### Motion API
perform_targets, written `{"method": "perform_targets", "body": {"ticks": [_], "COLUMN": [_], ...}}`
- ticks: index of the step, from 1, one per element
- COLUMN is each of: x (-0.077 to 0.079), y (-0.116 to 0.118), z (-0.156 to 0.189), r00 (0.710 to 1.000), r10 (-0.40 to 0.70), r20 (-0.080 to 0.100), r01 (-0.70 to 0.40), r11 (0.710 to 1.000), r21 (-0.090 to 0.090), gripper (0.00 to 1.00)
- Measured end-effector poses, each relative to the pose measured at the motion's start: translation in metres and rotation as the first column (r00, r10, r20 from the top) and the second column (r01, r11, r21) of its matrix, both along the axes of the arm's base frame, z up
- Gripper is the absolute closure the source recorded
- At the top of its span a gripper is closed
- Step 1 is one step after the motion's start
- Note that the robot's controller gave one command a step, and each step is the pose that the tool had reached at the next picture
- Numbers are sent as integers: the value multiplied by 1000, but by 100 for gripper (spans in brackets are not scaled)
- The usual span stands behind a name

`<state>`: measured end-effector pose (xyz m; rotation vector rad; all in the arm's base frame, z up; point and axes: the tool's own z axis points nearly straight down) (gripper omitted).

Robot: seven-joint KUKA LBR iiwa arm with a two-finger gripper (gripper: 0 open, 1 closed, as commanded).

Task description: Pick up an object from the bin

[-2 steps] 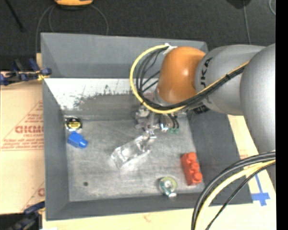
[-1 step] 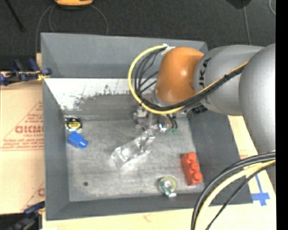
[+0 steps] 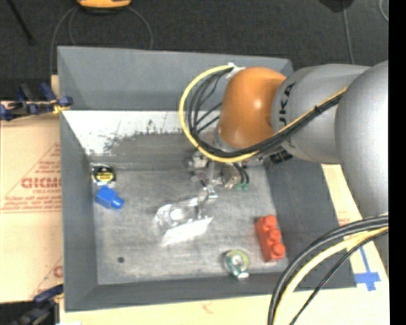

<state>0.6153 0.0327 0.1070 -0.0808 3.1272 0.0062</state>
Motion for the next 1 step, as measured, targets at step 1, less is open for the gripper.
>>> {"method": "perform_targets", "body": {"ticks": [1], "x": [-31], "y": [18], "z": [52], "r00": [959], "r10": [-282], "r20": [-7], "r01": [282], "r11": [959], "r21": [0], "gripper": [0]}}
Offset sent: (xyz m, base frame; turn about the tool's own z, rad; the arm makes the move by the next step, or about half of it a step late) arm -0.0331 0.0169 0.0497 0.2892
